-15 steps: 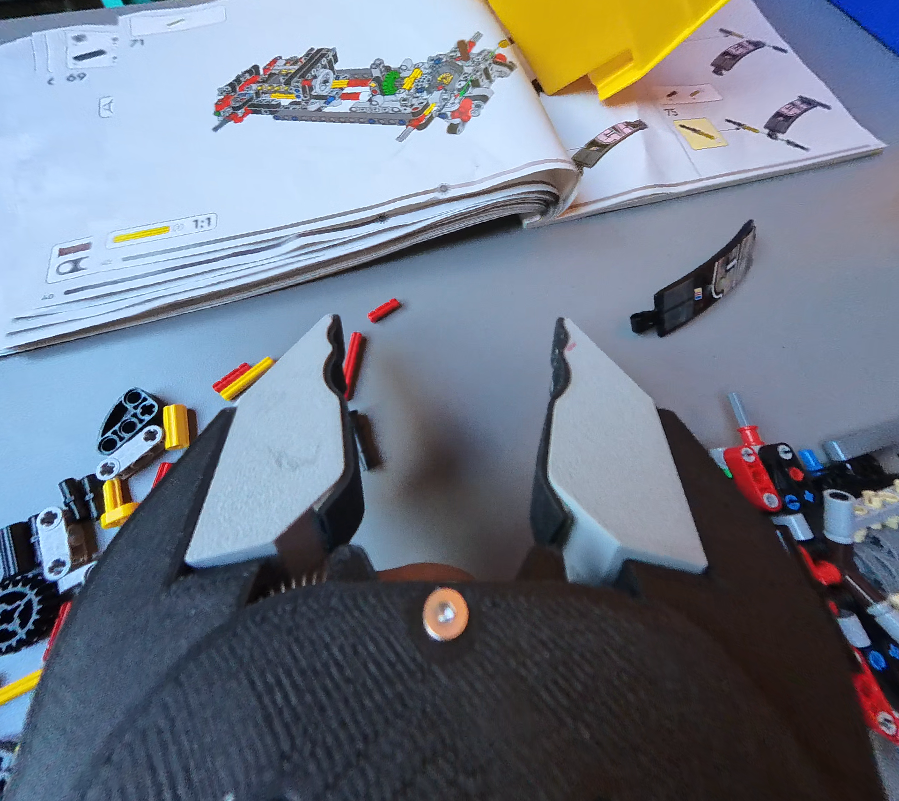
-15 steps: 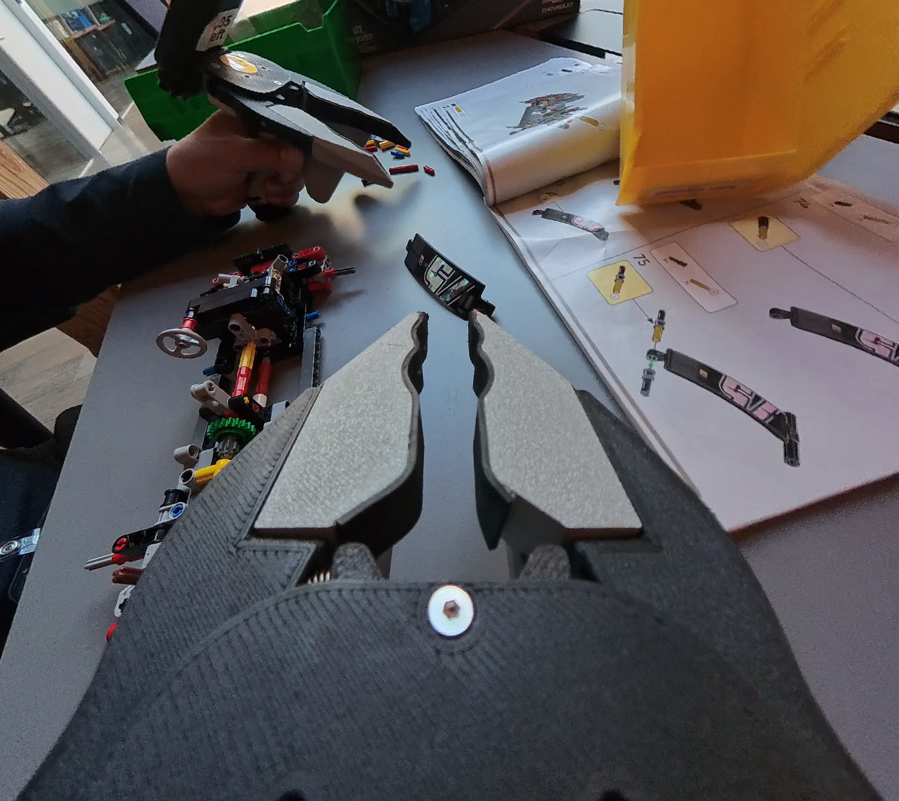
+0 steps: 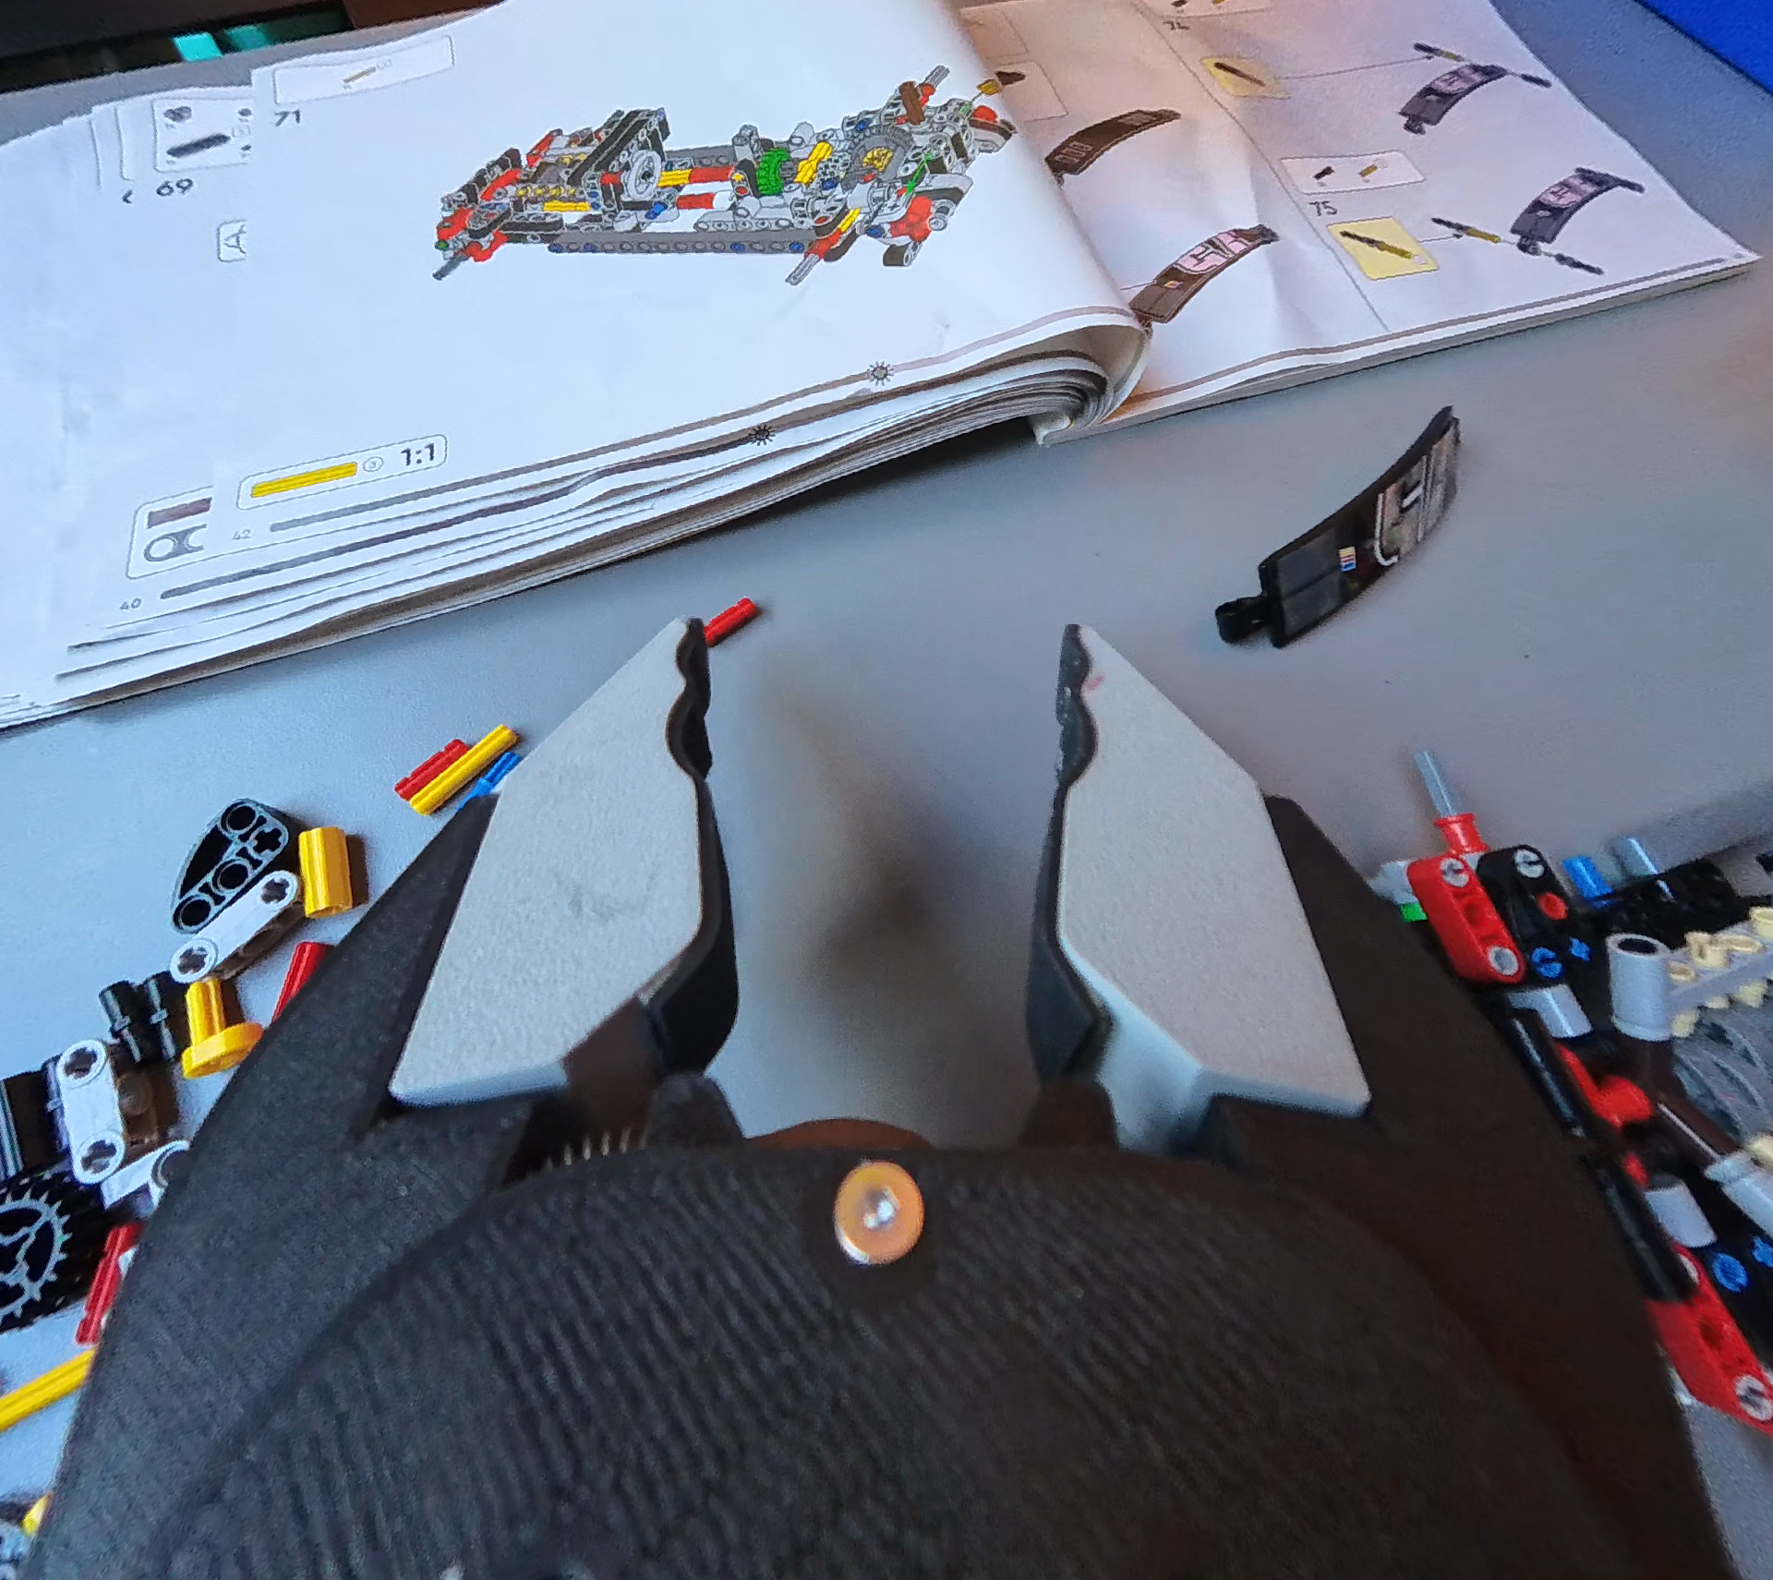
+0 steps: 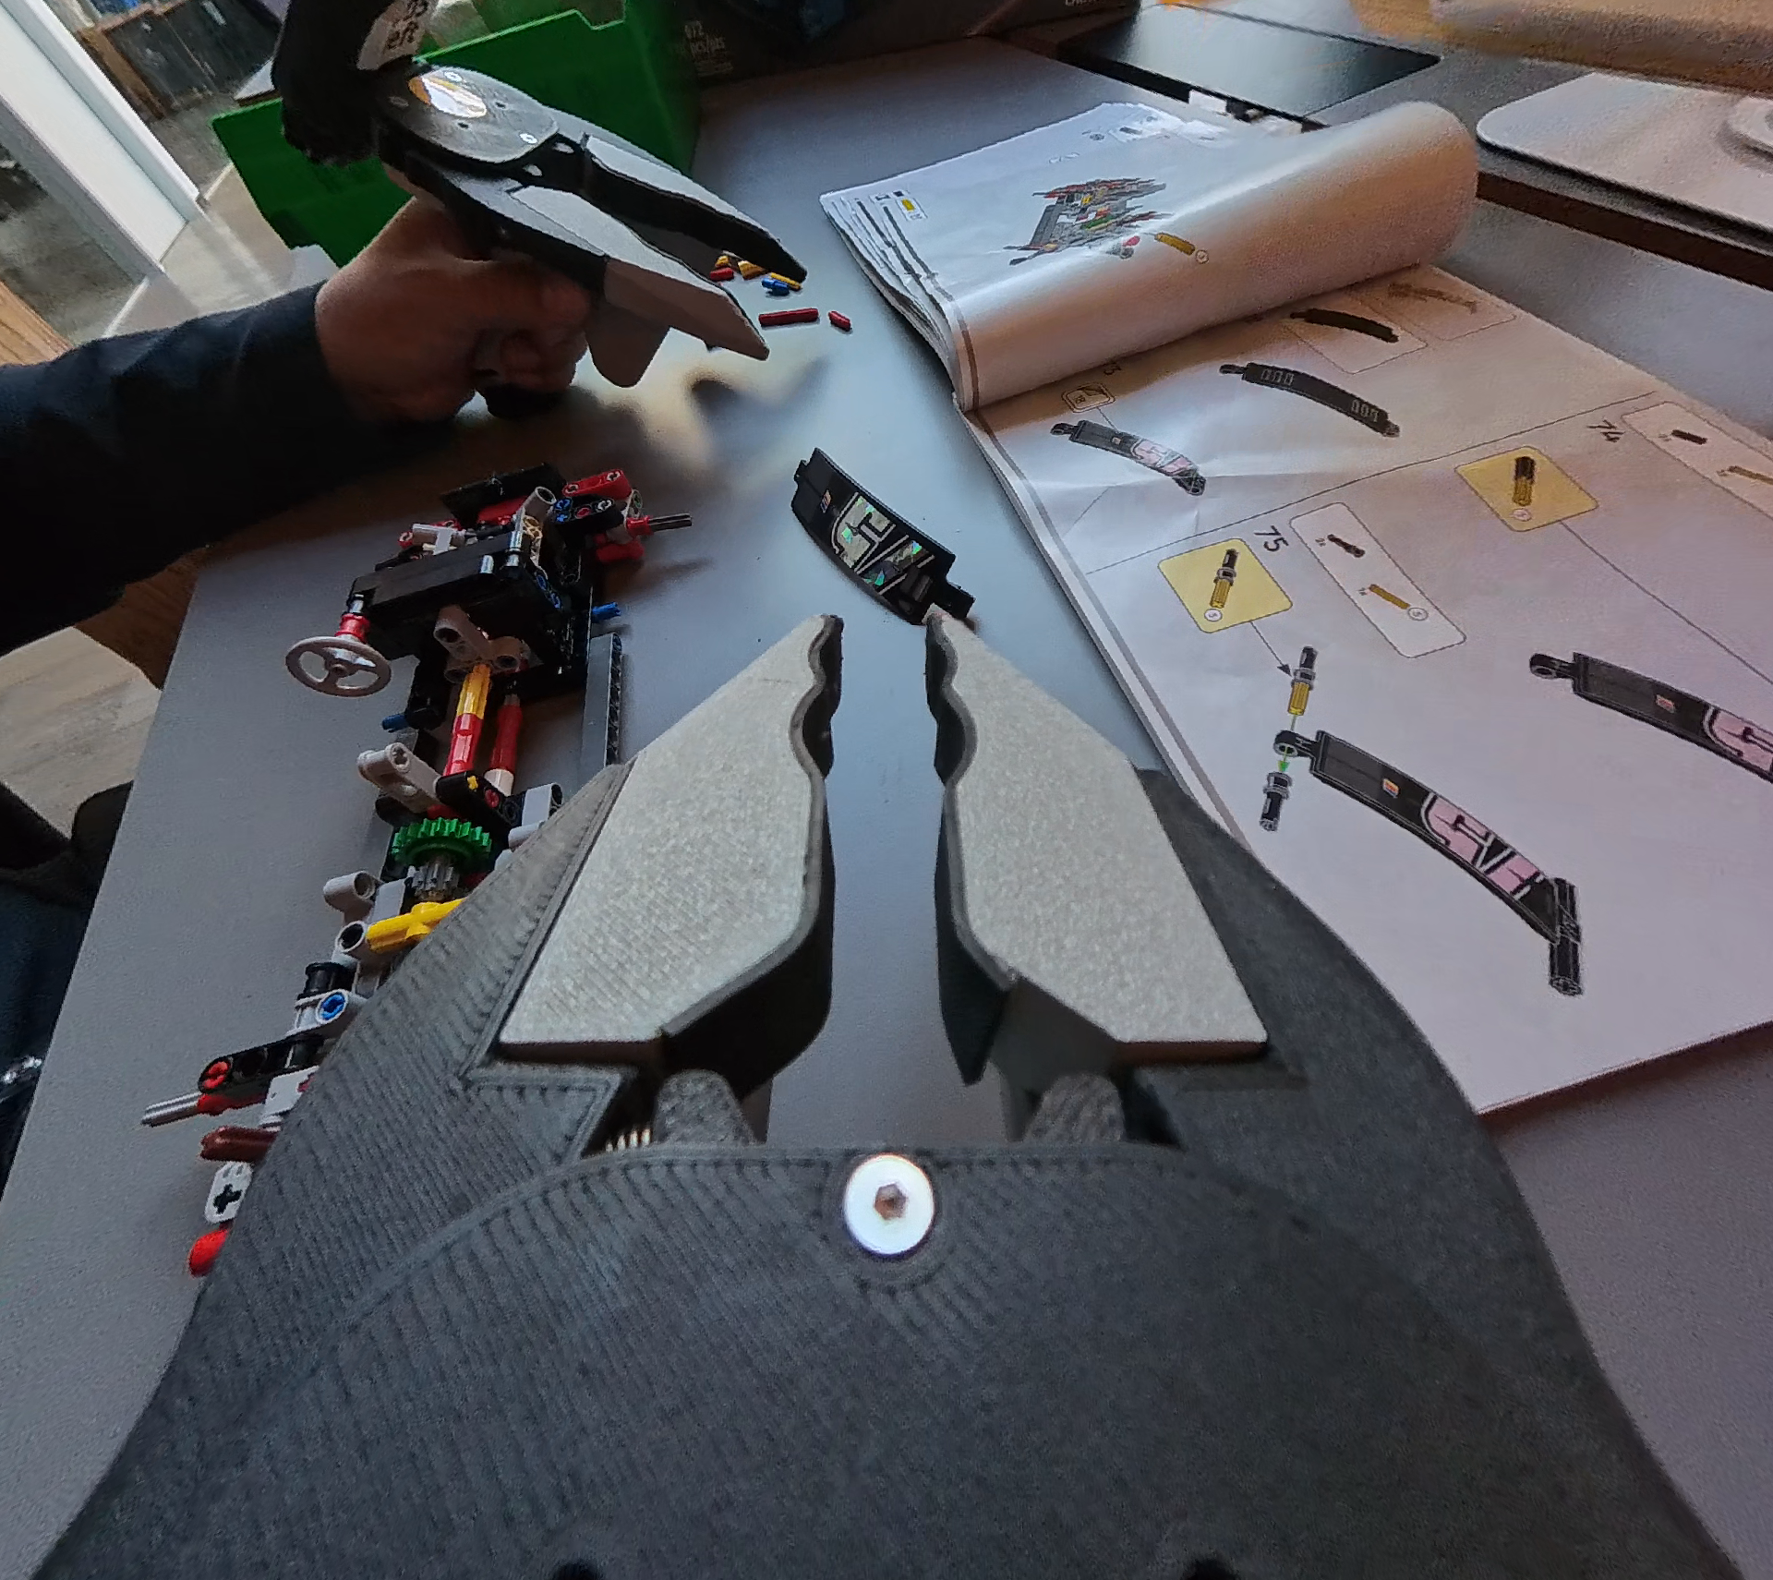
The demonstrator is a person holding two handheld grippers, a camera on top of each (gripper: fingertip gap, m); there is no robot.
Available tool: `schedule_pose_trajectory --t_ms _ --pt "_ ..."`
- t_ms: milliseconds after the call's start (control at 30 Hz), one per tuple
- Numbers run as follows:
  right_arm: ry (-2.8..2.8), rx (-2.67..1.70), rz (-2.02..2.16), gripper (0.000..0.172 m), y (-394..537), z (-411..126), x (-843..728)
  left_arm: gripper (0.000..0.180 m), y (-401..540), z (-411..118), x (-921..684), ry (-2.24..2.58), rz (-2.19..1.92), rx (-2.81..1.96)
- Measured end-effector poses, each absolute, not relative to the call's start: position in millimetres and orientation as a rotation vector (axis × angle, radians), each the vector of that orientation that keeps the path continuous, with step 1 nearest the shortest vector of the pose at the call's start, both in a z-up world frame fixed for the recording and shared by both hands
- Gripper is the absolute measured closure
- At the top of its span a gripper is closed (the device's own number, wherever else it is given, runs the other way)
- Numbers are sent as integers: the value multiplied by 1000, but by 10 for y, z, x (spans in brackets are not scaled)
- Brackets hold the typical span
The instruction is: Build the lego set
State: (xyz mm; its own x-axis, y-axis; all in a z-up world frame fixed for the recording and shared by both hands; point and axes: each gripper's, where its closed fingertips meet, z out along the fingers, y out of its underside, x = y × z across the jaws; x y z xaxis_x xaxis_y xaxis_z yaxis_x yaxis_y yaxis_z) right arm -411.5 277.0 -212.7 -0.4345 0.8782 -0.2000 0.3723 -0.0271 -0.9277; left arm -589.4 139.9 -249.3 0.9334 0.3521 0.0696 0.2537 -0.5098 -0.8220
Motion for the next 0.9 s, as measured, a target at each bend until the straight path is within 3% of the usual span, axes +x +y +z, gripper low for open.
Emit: schedule_pose_trajectory --t_ms 633,900 --pt "-1891 -1292 1380 155 2683 -2236 -4129 112 1592 -2481 -5610 -226 73 -2153" --pt "-1884 -1299 1385 156 2693 -2232 -4128 111 1760 -2484 -5200 -5 -188 -2166"
